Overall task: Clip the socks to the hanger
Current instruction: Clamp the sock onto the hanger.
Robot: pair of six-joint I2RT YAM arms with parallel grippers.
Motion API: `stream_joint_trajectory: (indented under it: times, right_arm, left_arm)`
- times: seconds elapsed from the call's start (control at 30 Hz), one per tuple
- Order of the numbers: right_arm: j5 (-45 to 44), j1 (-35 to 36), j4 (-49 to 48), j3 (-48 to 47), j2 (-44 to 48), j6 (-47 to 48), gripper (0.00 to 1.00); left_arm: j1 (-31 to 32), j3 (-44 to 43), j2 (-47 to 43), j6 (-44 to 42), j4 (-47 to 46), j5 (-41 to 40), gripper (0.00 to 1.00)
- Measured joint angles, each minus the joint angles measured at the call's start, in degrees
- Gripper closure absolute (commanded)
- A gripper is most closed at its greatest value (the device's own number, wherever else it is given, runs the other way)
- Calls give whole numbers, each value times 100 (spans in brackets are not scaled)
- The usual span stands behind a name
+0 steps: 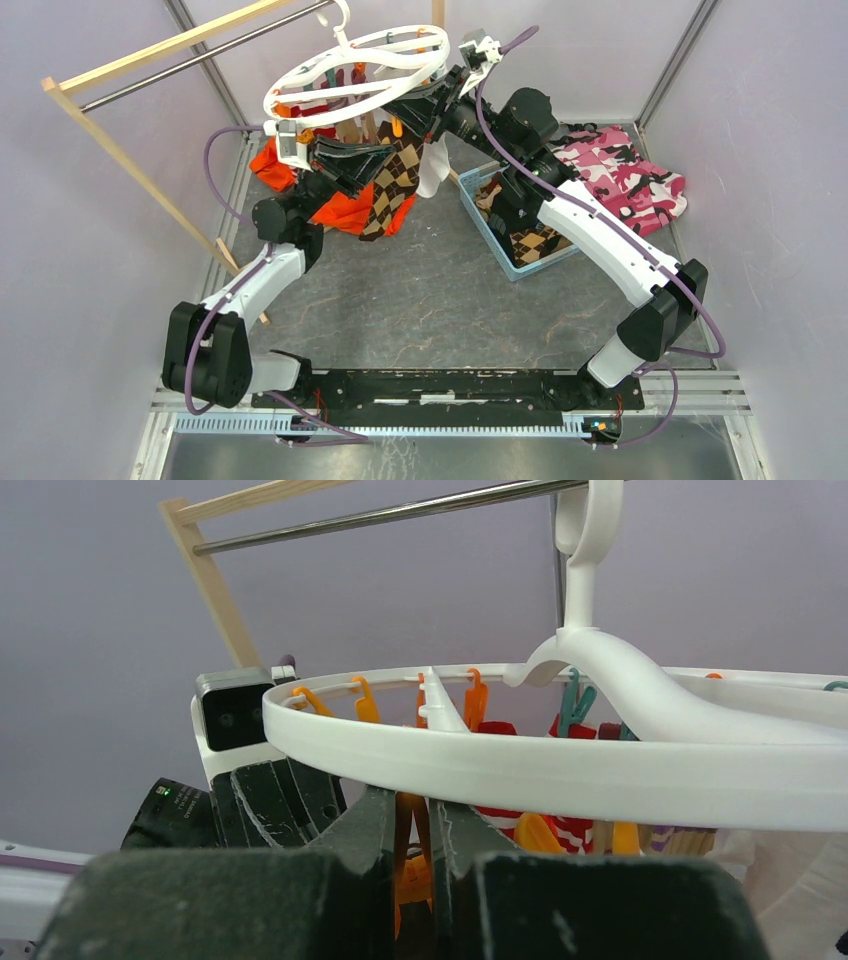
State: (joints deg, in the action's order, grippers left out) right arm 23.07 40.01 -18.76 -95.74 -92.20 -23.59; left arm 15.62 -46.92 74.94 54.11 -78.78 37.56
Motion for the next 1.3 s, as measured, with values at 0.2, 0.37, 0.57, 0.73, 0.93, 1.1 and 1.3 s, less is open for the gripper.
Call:
stream_joint_trajectory:
  times: [0.2,0.37,0.57,0.73,0.93,1.1,1.3]
  right_arm:
    - [2,-4,2,0,0,-46,96]
    - [2,-7,2,0,0,-61,96]
    - [2,-7,2,0,0,-59,93]
    - [2,-4,4,0,0,-52,92]
    - [7,-4,7,0,0,-24,74]
    - [70,-2,55,0,2,39,54]
    - [122,0,111,55,61,129,44]
  left_arm:
    - [0,7,-87,-197,485,0,98]
    - [0,7,-92,-251,675,-7,98]
    - [0,-9,-85,-247,680,-7,98]
    - [0,-39,-57,-195,555,-22,98]
    - [0,-42,-13,-74,361,-52,98]
    - [0,-42,15,-35,345,-63,96]
    - [0,-42,22,-35,400,-114,88]
